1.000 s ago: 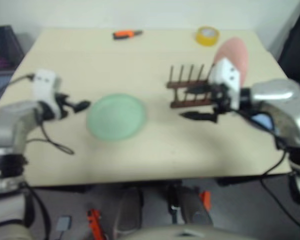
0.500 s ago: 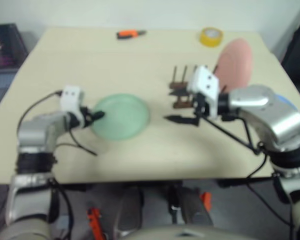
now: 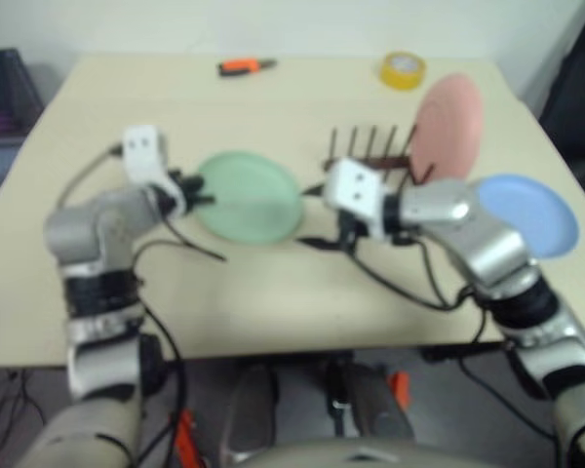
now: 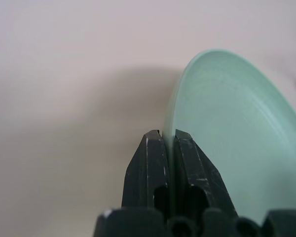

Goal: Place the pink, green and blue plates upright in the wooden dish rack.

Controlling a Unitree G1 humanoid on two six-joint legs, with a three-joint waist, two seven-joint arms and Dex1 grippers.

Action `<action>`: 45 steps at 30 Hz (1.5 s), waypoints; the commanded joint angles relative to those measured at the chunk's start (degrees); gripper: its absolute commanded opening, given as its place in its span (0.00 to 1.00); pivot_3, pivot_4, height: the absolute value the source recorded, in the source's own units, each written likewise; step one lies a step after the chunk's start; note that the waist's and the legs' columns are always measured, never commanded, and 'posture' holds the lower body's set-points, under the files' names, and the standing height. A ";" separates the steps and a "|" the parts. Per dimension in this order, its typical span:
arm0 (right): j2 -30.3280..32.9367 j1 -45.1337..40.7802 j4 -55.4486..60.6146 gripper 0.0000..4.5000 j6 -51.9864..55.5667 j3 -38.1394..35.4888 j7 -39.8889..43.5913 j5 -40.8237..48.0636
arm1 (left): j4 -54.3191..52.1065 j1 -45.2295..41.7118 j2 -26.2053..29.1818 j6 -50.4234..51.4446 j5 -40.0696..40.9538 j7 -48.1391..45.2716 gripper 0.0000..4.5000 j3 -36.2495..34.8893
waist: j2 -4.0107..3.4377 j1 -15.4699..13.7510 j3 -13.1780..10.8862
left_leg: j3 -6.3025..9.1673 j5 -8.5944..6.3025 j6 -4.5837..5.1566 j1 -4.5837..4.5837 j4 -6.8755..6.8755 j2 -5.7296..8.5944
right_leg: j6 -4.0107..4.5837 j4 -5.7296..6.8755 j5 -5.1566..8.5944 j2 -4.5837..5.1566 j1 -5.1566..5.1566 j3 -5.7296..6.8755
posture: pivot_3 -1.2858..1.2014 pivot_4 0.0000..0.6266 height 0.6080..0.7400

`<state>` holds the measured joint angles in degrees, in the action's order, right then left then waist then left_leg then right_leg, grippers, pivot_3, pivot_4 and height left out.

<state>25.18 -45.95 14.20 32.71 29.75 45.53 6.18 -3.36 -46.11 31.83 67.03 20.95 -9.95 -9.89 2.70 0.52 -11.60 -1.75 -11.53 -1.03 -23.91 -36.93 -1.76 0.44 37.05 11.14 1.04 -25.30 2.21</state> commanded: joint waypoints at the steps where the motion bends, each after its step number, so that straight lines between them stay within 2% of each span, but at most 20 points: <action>1: -3.28 -2.31 -4.35 0.87 -6.79 2.61 -3.95 -7.14 | -5.37 -2.69 3.41 0.30 -2.92 -1.22 0.00 5.49 | -0.03 -0.05 0.01 | 0.00 0.00 0.00 0.03 0.01 0.00 | 0.01 0.00 0.01 0.00 0.01 -0.03 | 0.52 0.24 1.00; 8: -11.54 -3.74 -17.69 0.87 -14.65 3.60 -11.84 -16.04 | -8.87 -6.69 2.76 4.65 -1.86 -2.47 0.00 5.72 | -0.01 -0.03 0.01 | 0.01 0.01 0.00 -0.02 -0.05 0.00 | 0.00 -0.02 0.00 0.07 0.00 -0.14 | 0.52 0.24 1.00; 17: -11.95 -2.90 -19.39 0.87 -17.18 2.90 -9.27 -19.06 | -6.71 -9.90 0.40 3.94 -2.69 -1.60 0.00 4.76 | -0.01 -0.12 0.01 | 0.05 0.01 0.01 -0.03 -0.05 0.01 | -0.01 -0.03 0.00 0.08 0.01 -0.13 | 0.52 0.24 1.00; 20: -11.89 -1.93 -19.42 0.75 -17.53 2.79 -9.89 -20.03 | -6.06 -11.15 -2.37 4.70 -1.84 -0.90 0.00 2.40 | -0.01 -0.12 0.01 | 0.06 0.01 0.01 -0.03 -0.07 0.01 | 0.00 0.01 0.00 0.07 0.01 -0.10 | 0.52 0.24 1.00; 29: -12.41 -2.26 -20.41 0.03 -18.67 0.42 -12.25 -22.64 | -4.76 -11.26 -3.55 5.21 -2.12 -1.22 0.00 1.37 | -0.01 0.01 0.01 | 0.07 0.01 0.00 0.00 -0.04 0.02 | 0.00 0.00 0.00 0.08 0.00 -0.12 | 0.52 0.24 1.00; 30: -12.38 -2.33 -20.50 0.01 -18.80 0.18 -12.31 -22.83 | -4.61 -11.45 -3.67 5.27 -2.19 -1.33 0.00 1.39 | -0.01 0.02 0.01 | 0.07 0.01 0.00 0.00 -0.04 0.02 | 0.00 0.01 0.00 0.08 0.00 -0.11 | 0.52 0.24 1.00; 35: -11.97 -2.48 -20.83 0.01 -19.63 -0.43 -12.43 -23.55 | -4.34 -12.64 -4.13 5.89 -1.47 -2.45 0.00 0.73 | -0.01 -0.02 0.01 | 0.08 0.01 0.00 -0.01 -0.05 0.01 | 0.00 0.00 0.00 0.08 0.01 -0.10 | 0.52 0.24 1.00; 38: -11.88 -2.43 -21.11 0.00 -20.79 -0.73 -12.48 -23.61 | -3.48 -13.57 -3.52 5.32 -1.32 -3.35 0.18 0.16 | -0.01 -0.02 0.01 | 0.05 0.01 0.00 -0.01 -0.05 0.02 | 0.00 -0.01 0.00 0.08 0.01 -0.15 | 0.52 0.24 1.00; 41: -12.13 -2.39 -21.53 0.00 -22.34 -1.10 -12.35 -23.39 | -3.75 -15.14 -3.26 6.60 -0.34 -4.69 0.42 -1.18 | -0.01 -0.01 0.01 | 0.05 0.01 0.00 -0.01 -0.05 0.02 | -0.01 -0.01 0.00 0.08 0.01 -0.15 | 0.52 0.24 1.00; 45: -12.69 -3.06 -22.62 0.00 -24.84 -1.43 -12.08 -22.74 | -3.96 -19.18 -4.80 9.82 2.94 -4.41 0.74 -7.80 | -0.01 0.05 0.01 | 0.06 0.01 0.00 -0.03 -0.05 0.02 | 0.00 -0.02 0.00 0.08 0.00 -0.13 | 0.52 0.24 1.00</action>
<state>12.94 -47.43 -9.46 10.27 30.36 33.71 -16.81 -5.29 -62.23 26.86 75.96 22.06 -14.34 -14.12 2.69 0.57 -11.59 -1.69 -11.52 -1.03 -23.95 -36.98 -1.73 0.43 37.02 11.14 1.11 -25.30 2.07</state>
